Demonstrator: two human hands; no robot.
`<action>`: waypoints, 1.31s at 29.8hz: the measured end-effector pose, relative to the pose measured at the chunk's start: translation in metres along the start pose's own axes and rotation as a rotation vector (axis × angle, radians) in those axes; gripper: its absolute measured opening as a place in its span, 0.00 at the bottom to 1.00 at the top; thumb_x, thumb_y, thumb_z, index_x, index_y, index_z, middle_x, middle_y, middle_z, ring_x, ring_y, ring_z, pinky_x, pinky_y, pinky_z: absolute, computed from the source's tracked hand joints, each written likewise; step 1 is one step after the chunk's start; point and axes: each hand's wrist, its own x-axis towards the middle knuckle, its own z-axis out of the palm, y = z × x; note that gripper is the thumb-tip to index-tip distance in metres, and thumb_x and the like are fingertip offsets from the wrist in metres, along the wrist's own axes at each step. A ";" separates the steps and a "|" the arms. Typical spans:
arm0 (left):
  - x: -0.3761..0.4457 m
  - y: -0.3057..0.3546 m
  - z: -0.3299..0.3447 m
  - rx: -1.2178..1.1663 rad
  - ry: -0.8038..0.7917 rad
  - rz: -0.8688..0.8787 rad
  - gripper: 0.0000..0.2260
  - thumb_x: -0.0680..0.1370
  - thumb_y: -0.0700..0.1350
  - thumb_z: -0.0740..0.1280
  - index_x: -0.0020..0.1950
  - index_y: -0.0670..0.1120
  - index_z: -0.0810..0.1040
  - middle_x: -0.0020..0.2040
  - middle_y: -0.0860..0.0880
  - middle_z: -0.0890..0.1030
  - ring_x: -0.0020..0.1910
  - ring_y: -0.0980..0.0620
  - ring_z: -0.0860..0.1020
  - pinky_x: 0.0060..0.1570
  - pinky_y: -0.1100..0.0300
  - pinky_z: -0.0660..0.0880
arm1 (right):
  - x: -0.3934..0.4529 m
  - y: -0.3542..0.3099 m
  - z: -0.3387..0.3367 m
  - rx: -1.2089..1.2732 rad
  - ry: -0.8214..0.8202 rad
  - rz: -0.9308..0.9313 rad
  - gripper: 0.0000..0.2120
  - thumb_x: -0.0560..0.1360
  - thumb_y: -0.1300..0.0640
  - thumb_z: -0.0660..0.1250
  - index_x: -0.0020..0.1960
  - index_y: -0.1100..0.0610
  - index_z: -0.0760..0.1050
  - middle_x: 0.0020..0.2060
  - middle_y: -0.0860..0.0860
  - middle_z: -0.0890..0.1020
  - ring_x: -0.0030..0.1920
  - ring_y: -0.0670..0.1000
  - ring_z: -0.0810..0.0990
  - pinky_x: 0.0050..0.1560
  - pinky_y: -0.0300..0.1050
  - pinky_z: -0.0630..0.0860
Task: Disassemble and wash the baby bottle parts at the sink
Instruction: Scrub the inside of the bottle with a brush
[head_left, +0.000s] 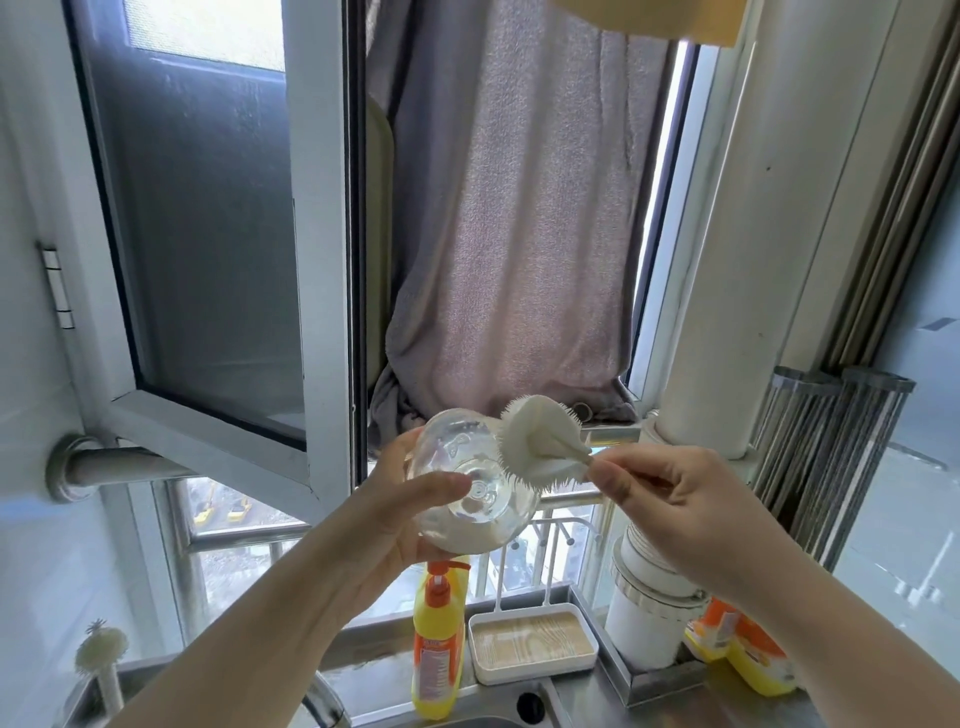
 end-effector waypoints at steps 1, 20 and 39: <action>0.000 0.000 -0.001 0.051 0.015 -0.001 0.45 0.54 0.48 0.78 0.69 0.53 0.65 0.62 0.42 0.76 0.54 0.41 0.81 0.47 0.47 0.80 | 0.001 -0.002 -0.001 -0.025 0.008 0.008 0.11 0.70 0.41 0.61 0.44 0.44 0.80 0.20 0.42 0.70 0.22 0.41 0.67 0.26 0.29 0.61; -0.005 0.005 0.012 0.396 0.305 -0.042 0.28 0.62 0.53 0.77 0.59 0.55 0.71 0.49 0.49 0.81 0.46 0.53 0.82 0.43 0.60 0.79 | 0.018 0.006 -0.001 -0.470 0.024 -0.114 0.26 0.72 0.31 0.48 0.47 0.43 0.80 0.28 0.34 0.74 0.32 0.37 0.74 0.27 0.34 0.63; -0.005 -0.001 0.017 0.282 0.264 -0.188 0.26 0.66 0.56 0.71 0.59 0.45 0.76 0.59 0.43 0.78 0.40 0.45 0.84 0.59 0.47 0.75 | -0.003 0.017 0.017 -0.441 -0.114 -0.123 0.24 0.73 0.33 0.50 0.47 0.44 0.79 0.29 0.40 0.76 0.32 0.42 0.75 0.32 0.38 0.73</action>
